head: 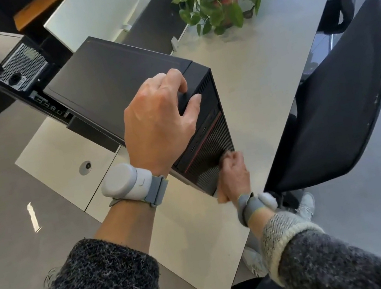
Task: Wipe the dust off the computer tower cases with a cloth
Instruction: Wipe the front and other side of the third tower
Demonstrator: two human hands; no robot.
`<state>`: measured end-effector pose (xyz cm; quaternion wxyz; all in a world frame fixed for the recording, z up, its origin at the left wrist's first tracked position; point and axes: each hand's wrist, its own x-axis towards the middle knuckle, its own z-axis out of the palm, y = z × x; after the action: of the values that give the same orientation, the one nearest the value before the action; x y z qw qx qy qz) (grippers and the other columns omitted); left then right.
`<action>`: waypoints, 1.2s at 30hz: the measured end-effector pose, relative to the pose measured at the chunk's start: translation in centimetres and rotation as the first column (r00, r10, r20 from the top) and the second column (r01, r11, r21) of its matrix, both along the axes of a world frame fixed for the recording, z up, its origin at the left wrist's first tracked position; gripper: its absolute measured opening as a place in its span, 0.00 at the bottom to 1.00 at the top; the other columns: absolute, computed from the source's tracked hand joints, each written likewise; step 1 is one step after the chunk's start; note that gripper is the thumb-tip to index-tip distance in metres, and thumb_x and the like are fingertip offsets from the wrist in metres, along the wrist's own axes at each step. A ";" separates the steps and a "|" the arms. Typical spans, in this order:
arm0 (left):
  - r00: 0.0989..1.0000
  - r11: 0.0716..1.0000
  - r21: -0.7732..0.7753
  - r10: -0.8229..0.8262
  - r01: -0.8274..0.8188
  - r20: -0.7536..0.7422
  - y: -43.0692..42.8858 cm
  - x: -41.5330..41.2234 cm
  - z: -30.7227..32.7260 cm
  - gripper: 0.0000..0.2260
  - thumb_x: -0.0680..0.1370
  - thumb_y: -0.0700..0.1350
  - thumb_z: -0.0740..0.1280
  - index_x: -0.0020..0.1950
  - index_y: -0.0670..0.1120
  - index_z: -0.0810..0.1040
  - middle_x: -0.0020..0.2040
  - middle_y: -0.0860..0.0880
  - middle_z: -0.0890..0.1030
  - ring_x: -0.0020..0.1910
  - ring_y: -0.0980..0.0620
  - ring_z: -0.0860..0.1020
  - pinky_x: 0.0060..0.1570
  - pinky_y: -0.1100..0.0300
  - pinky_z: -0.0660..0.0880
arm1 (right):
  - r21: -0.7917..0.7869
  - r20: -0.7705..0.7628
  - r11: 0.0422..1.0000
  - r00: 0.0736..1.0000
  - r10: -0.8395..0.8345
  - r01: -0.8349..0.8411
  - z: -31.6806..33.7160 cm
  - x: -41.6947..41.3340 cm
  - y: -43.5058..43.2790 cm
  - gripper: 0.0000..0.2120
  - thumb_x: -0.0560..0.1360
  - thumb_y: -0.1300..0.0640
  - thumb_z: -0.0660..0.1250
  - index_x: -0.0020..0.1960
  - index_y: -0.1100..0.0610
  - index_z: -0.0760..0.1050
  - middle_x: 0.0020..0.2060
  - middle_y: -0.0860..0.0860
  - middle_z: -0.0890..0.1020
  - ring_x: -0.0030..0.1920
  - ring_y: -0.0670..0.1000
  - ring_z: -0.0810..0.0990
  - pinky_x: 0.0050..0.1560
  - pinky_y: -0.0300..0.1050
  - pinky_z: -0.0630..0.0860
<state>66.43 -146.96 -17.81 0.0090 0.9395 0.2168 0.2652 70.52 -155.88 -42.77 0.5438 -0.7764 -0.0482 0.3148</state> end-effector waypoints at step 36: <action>1.000 1.000 0.008 -0.007 0.007 -0.007 0.1 0.0 0.1 0.11 0.81 0.53 0.70 0.48 0.47 0.76 0.37 0.55 0.70 0.38 0.52 0.71 0.36 0.49 0.77 | -0.059 -0.208 0.997 0.977 0.036 -0.049 -2.0 -1.8 0.8 0.08 0.88 0.56 0.53 0.60 0.57 0.69 0.59 0.65 0.79 0.58 0.67 0.79 0.56 0.54 0.72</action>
<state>66.43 -146.90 -17.73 0.0054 0.9411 0.2127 0.2629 68.73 -155.11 -44.73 0.5140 -0.7552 0.0020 0.4068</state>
